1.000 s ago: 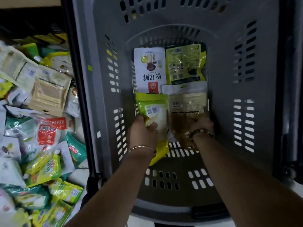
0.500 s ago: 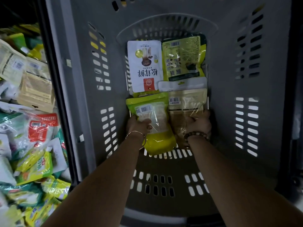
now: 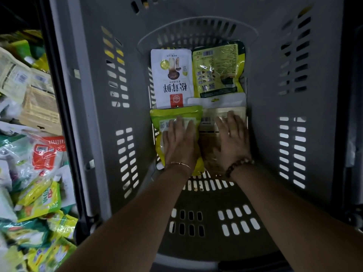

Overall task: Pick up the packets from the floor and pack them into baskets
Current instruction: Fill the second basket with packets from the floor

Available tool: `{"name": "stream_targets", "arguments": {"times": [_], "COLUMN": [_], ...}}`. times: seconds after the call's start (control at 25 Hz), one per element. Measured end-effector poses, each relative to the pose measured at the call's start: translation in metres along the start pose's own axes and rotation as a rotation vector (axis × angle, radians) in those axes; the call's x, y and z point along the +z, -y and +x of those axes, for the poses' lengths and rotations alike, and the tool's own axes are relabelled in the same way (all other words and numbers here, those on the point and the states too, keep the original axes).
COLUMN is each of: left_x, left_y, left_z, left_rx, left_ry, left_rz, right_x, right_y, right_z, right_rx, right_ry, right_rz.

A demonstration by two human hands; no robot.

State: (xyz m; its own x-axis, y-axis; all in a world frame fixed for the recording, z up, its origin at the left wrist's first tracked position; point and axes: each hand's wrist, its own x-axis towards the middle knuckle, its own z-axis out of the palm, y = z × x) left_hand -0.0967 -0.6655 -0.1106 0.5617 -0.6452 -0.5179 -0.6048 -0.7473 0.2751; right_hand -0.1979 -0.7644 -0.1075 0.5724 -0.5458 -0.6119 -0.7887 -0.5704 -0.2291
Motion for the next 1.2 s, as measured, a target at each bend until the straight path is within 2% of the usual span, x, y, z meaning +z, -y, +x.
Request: {"name": "stream_targets", "arguments": {"times": [0.08, 0.2, 0.32, 0.56, 0.76, 0.88, 1.04, 1.2], "left_x": [0.007, 0.012, 0.024, 0.029, 0.013, -0.019, -0.088, -0.168], "left_y": [0.006, 0.014, 0.019, 0.023, 0.016, 0.011, 0.004, 0.012], "left_z": [0.008, 0.014, 0.02, 0.021, 0.025, 0.023, -0.011, -0.059], "left_rx": [0.101, 0.138, 0.113, 0.114, 0.106, 0.011, -0.005, 0.013], "left_ry": [0.189, 0.321, 0.319, 0.306, 0.284, 0.333, 0.213, 0.135], "left_rz": [0.223, 0.318, 0.347, 0.335, 0.148, 0.008, -0.227, -0.32], "right_x": [0.009, 0.022, 0.027, 0.033, 0.023, 0.011, -0.027, -0.066], "right_y": [-0.013, -0.021, -0.014, -0.006, 0.008, 0.022, 0.049, 0.082], "right_z": [0.005, 0.015, 0.024, 0.023, 0.008, -0.006, -0.023, -0.04], "right_rx": [0.006, 0.03, 0.065, 0.105, 0.099, 0.11, 0.123, 0.023], "right_ry": [0.139, 0.236, 0.278, 0.23, 0.189, 0.172, -0.001, -0.218], "right_rz": [-0.134, -0.231, -0.253, -0.304, -0.253, -0.155, 0.119, 0.216]}}
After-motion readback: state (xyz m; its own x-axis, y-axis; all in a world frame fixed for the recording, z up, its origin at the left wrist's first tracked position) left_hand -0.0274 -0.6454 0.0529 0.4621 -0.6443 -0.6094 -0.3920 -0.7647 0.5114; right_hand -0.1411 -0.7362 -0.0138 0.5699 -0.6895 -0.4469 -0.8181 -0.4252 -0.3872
